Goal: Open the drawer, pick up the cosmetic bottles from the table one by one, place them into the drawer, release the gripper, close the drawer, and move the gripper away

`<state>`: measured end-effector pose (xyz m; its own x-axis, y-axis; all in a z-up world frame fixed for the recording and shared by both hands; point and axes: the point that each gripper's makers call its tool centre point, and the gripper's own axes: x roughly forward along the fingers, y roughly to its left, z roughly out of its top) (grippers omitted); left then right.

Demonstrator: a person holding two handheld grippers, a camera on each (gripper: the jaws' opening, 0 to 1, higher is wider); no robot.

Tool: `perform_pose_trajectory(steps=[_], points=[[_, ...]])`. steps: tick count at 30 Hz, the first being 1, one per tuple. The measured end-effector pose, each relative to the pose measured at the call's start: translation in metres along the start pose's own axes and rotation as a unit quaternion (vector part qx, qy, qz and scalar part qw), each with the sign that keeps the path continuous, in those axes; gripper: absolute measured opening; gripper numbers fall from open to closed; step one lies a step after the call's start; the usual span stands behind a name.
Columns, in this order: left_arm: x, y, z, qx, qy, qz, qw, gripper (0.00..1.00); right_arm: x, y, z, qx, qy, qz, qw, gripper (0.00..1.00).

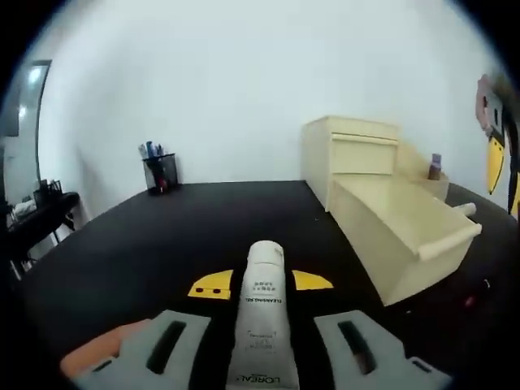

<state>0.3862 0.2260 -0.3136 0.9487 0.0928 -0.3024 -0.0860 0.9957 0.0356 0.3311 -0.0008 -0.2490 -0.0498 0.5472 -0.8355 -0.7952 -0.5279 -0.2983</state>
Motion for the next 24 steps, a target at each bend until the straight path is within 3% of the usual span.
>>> perform_pose_trajectory(steps=[7, 12, 14, 19, 24], points=[[-0.012, 0.001, 0.018, -0.002, -0.041, 0.011, 0.9991, 0.23, 0.000, 0.000, 0.000, -0.002, 0.000, 0.000, 1.0000, 0.21], [-0.028, 0.008, 0.045, -0.020, -0.107, 0.017, 0.9939, 0.22, -0.001, -0.001, 0.000, -0.002, -0.003, -0.001, 1.0000, 0.21], [-0.032, 0.011, 0.051, -0.021, -0.119, 0.018, 0.9925, 0.21, -0.001, -0.001, 0.000, -0.002, -0.002, 0.000, 1.0000, 0.20], [-0.038, 0.009, 0.058, -0.020, -0.132, 0.021, 0.9909, 0.21, 0.000, 0.000, 0.001, -0.005, -0.002, 0.003, 1.0000, 0.20], [-0.037, -0.001, 0.068, 0.018, -0.128, 0.018, 0.9915, 0.21, 0.003, 0.001, 0.000, -0.003, 0.003, 0.008, 1.0000, 0.20]])
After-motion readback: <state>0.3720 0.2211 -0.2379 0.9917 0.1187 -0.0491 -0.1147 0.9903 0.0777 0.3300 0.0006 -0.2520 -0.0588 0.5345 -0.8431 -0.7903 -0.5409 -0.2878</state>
